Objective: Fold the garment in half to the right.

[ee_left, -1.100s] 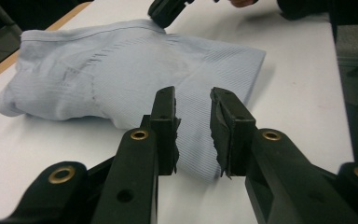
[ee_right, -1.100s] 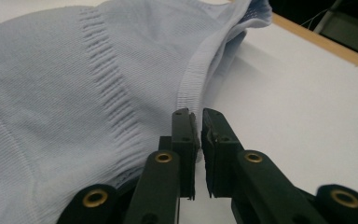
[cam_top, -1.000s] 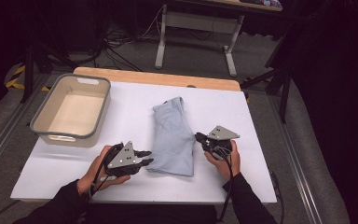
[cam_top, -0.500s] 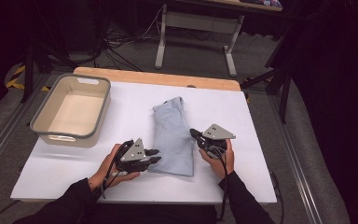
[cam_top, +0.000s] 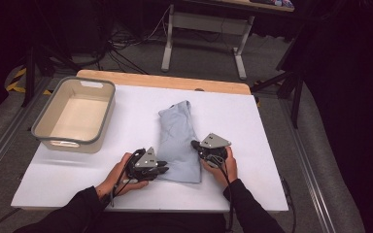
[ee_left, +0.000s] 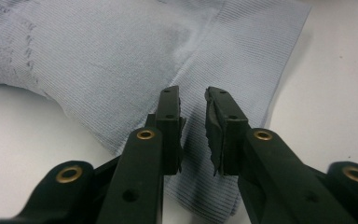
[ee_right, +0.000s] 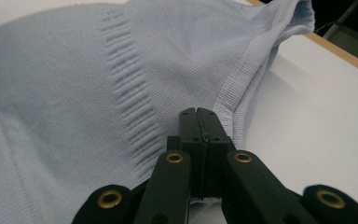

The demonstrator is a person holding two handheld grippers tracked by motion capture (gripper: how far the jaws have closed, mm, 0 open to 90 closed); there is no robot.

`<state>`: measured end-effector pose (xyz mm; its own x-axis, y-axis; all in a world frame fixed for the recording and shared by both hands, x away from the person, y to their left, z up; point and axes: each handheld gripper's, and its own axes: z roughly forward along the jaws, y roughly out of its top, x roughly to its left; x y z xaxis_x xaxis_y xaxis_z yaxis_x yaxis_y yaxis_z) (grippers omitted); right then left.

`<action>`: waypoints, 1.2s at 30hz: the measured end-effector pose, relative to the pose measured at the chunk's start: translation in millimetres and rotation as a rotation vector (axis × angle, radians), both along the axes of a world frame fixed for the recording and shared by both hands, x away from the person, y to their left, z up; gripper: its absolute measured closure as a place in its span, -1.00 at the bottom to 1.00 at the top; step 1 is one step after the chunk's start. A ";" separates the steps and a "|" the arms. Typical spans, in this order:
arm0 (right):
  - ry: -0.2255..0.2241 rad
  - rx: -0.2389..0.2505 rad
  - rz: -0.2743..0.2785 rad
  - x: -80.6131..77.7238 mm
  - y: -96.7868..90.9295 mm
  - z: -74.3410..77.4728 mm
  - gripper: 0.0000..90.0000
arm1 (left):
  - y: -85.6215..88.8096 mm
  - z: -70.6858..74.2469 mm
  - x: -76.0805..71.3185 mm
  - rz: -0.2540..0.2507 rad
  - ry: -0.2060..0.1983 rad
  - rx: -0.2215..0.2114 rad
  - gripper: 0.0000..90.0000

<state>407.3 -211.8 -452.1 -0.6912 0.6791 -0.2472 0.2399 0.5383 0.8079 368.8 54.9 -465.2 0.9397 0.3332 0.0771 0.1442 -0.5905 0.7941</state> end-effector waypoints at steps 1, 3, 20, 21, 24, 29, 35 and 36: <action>0.002 -0.010 -0.001 0.5 0.5 -1.2 1.00 | -0.5 -0.2 -0.1 0.001 -0.002 0.012 0.71; 0.010 -0.025 0.000 2.4 0.5 -3.7 1.00 | -1.2 -0.5 -0.8 -0.002 0.002 0.028 0.74; -0.015 0.046 0.008 -0.3 -1.5 9.0 1.00 | -7.0 40.9 16.3 0.015 -0.154 -0.055 0.73; -0.022 0.061 0.014 -1.6 -1.9 10.8 1.00 | -8.1 43.2 19.4 0.019 -0.165 -0.057 0.74; -0.037 0.087 0.028 -4.9 -1.3 15.6 1.00 | -15.7 45.2 32.3 0.034 -0.209 -0.034 0.78; -0.035 0.073 0.049 -5.3 1.5 14.8 1.00 | -24.9 38.8 49.4 0.042 -0.193 0.003 0.78; 0.009 0.057 0.049 0.1 2.3 8.7 0.98 | -29.4 27.5 62.5 0.064 -0.157 0.054 0.77; 0.016 0.057 0.045 1.0 1.9 7.8 0.98 | -29.6 24.8 63.1 0.072 -0.147 0.071 0.77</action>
